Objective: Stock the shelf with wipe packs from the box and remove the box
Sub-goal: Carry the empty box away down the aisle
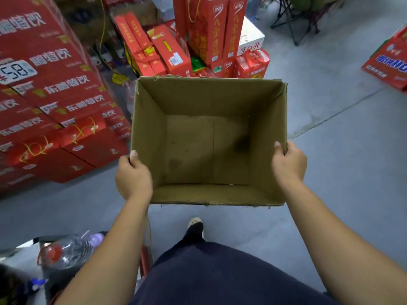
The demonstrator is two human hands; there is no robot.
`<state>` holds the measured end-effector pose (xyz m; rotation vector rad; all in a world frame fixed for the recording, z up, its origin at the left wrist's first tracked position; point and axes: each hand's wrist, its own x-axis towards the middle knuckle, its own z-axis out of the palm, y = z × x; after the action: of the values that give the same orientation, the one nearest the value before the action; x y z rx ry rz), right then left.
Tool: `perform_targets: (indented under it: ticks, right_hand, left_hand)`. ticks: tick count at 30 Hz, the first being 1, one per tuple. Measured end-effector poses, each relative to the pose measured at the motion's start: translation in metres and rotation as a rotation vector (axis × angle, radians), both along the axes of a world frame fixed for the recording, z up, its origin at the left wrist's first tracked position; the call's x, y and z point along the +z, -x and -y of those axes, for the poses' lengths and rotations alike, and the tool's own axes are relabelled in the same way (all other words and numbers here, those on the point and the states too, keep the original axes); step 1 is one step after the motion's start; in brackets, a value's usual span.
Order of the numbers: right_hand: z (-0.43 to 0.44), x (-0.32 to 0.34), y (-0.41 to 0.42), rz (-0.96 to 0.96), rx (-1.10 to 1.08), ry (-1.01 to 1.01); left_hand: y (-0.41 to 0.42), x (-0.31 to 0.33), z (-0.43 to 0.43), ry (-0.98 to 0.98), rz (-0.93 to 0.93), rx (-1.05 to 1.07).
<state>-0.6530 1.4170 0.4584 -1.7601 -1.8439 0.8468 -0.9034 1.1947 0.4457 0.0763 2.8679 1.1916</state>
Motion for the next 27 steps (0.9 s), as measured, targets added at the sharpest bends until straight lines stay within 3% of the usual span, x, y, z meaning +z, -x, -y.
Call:
perform_targets:
  ticks: [10, 18, 27]
  right_hand:
    - [-0.167, 0.020, 0.155, -0.039, -0.015, -0.050]
    - [-0.336, 0.064, 0.301, -0.049, 0.228, -0.240]
    - [-0.467, 0.116, 0.476, -0.107, 0.499, -0.285]
  left_hand:
    - [0.151, 0.028, -0.163, -0.030, -0.030, -0.002]
    - [0.238, 0.047, -0.289, -0.086, -0.015, 0.240]
    - [0.337, 0.073, -0.373, -0.157, -0.063, 0.477]
